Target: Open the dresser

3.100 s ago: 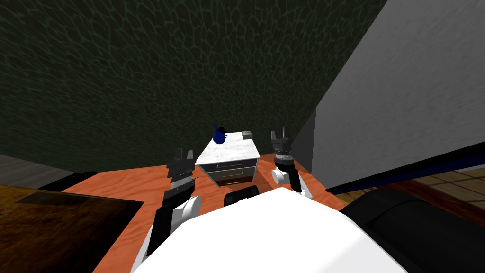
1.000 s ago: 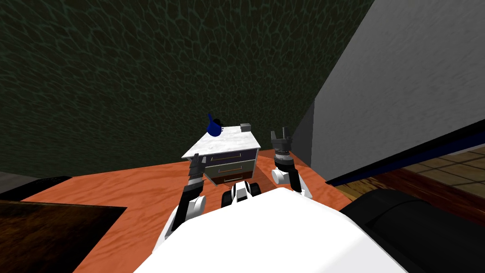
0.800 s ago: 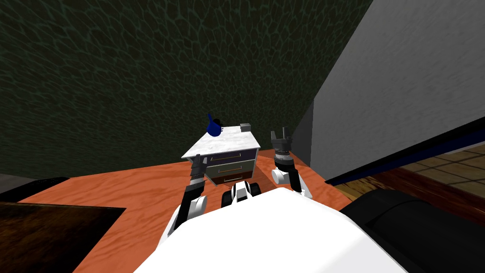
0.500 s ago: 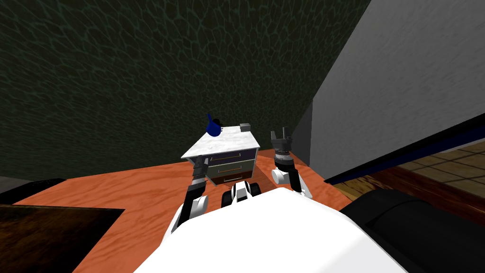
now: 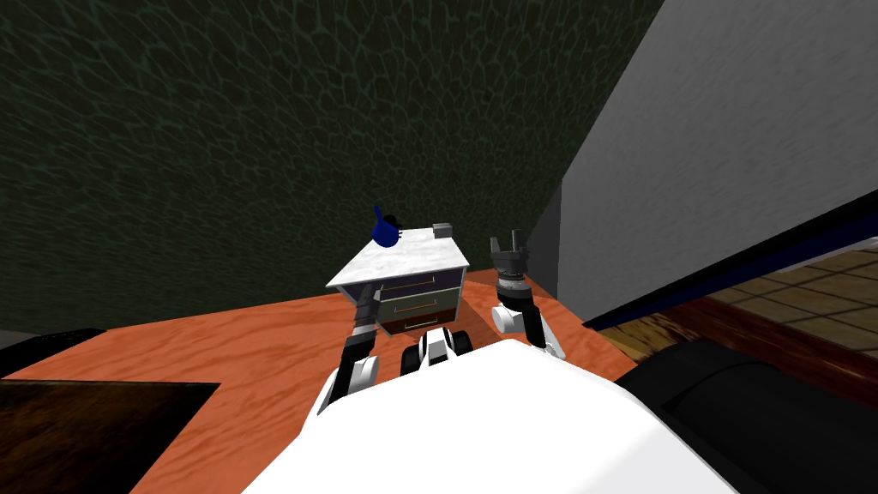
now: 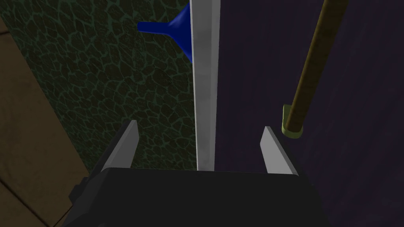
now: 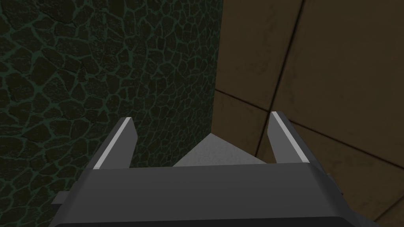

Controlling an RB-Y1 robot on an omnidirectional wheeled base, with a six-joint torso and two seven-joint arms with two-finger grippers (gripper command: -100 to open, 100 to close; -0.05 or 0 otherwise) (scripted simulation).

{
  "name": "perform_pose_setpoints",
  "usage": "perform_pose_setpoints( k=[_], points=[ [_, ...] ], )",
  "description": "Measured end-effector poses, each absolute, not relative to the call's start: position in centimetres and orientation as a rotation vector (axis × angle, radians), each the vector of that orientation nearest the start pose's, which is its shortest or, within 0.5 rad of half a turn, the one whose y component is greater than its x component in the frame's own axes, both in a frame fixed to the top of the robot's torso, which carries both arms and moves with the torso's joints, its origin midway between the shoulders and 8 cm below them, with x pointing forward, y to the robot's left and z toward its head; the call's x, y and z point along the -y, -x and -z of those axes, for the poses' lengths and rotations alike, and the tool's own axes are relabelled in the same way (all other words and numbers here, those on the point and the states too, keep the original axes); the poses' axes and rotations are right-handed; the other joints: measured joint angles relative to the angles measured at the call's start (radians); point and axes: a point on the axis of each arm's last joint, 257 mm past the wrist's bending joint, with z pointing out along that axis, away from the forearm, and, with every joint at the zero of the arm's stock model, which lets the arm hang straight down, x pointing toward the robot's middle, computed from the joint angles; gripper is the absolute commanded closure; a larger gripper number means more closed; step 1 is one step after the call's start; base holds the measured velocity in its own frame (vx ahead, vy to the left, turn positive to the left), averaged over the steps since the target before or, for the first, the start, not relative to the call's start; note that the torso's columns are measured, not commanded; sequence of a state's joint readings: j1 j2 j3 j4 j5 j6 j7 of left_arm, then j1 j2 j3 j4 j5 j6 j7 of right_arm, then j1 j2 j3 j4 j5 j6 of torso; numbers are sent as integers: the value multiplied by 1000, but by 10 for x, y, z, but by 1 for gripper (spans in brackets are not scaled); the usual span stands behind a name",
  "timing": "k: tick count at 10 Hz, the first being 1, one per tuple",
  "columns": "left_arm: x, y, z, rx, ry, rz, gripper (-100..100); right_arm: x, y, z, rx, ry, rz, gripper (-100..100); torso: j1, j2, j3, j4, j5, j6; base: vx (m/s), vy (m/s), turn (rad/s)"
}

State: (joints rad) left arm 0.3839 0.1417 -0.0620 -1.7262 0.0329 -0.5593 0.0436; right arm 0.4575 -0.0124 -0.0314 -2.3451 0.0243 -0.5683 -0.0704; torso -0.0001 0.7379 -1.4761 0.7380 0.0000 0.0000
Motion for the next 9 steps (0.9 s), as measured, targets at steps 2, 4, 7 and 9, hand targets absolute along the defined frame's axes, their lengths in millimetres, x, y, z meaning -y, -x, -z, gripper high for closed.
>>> perform_pose_setpoints(
  k=[2,4,7,9],
  points=[
    [-267,-416,196,-997,914,1301,-100,273,-318,-78,-502,-511,-1375,0,1,-4,-2,-3,2,1,-9,6,-25],
    [-265,-417,213,-1015,928,1295,-100,273,-318,-78,-502,-511,-1375,0,2,-7,-4,-4,2,1,-15,-2,-35],
    [-256,-419,241,-1046,963,1286,-100,273,-318,-78,-502,-511,-1375,0,0,0,0,0,0,0,-3,2,-27],
    [-250,-418,252,-1055,984,1287,-100,273,-318,-78,-502,-511,-1375,0,0,1,1,0,0,0,-9,3,-22]
  ],
)
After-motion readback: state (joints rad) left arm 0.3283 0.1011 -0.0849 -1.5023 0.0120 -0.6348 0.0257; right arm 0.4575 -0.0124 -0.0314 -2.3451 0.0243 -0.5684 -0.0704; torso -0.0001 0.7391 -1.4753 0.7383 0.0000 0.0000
